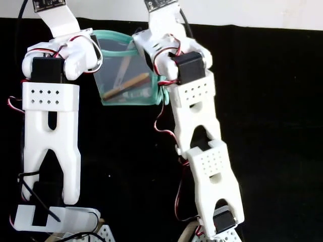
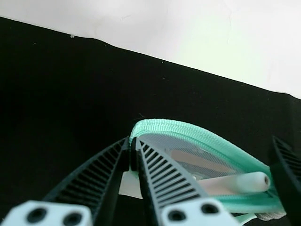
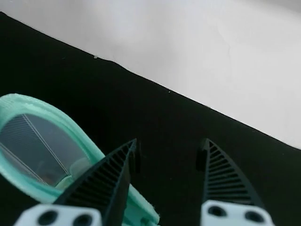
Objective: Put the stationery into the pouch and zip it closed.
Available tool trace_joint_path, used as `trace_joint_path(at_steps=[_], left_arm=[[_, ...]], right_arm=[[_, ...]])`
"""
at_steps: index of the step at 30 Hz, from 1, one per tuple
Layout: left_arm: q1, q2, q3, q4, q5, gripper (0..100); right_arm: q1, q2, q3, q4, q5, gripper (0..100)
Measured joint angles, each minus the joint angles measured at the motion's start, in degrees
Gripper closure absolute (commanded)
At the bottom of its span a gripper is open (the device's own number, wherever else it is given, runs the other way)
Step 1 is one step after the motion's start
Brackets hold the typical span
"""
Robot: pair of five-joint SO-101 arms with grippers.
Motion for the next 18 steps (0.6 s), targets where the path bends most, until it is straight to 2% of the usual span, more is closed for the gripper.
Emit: trace_joint_path(at_steps=[18], left_arm=[[0.00,0.09,0.00,0.00,0.00,99]], right_arm=[[-9.23,0.70,0.00,-3.25,0.00,79.6]])
